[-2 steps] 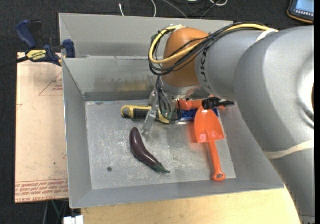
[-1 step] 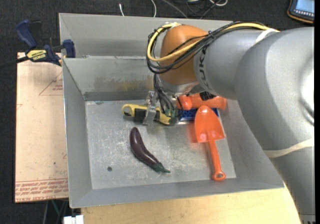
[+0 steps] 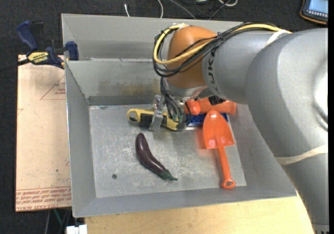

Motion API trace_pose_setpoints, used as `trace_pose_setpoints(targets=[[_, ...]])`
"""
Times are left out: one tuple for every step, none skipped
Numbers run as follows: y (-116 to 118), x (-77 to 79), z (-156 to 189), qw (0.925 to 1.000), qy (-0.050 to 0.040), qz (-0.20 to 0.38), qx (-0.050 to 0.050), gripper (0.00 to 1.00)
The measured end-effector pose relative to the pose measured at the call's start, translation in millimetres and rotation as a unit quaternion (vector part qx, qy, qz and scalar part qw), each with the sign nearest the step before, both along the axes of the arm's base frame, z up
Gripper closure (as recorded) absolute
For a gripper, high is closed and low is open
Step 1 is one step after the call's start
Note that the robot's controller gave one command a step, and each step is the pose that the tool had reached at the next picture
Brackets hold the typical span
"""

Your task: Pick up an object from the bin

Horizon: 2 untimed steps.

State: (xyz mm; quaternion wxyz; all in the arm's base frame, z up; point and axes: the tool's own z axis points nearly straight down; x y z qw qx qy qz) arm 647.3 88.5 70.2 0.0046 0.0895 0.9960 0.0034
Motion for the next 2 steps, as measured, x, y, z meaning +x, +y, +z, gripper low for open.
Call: trace_pose_setpoints(targets=[[-1,-3.8,26,1.0,0.0066,0.0,-0.001,1.0],[0,-0.8,61,1.0,0.0009,0.0,0.0,1.0]])
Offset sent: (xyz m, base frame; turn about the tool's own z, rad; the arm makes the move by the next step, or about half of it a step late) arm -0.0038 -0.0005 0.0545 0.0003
